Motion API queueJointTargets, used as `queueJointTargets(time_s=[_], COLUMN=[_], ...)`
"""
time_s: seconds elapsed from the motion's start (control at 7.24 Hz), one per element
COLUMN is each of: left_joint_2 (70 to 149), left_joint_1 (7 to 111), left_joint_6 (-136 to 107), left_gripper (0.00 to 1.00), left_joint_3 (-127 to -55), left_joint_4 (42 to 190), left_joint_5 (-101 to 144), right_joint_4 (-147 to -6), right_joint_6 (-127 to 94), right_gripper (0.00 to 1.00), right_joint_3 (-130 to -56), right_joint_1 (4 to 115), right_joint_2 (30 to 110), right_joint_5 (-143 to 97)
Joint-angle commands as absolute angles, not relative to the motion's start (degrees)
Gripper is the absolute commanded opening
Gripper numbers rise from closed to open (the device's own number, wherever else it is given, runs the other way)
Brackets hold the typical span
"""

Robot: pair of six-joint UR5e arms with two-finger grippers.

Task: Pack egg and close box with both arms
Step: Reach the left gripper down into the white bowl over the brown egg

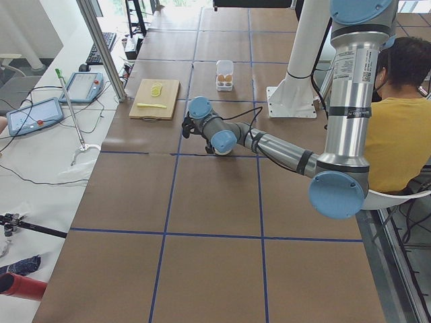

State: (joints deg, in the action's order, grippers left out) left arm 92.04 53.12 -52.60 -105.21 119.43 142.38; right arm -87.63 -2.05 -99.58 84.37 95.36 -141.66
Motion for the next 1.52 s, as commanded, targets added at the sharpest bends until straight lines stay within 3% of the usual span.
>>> queueJointTargets(time_s=[0.0, 0.41, 1.38], left_joint_2=[95.51, 97.12, 99.32], left_joint_1=[46.69, 44.03, 42.8], left_joint_6=[-56.5, -57.74, -57.75], left_gripper=[0.87, 0.7, 0.7], left_joint_3=[-103.11, -101.52, -97.91], left_joint_4=[122.87, 122.96, 122.96], left_joint_5=[138.46, 137.73, 136.14], right_joint_4=[-87.63, -87.63, -87.63], right_joint_6=[-2.02, -1.93, -1.93], right_gripper=[1.0, 1.0, 1.0], right_joint_3=[-99.58, -99.49, -99.49], right_joint_1=[84.2, 84.2, 84.2], right_joint_2=[95.36, 95.27, 95.27], right_joint_5=[-141.59, -141.59, -141.5])
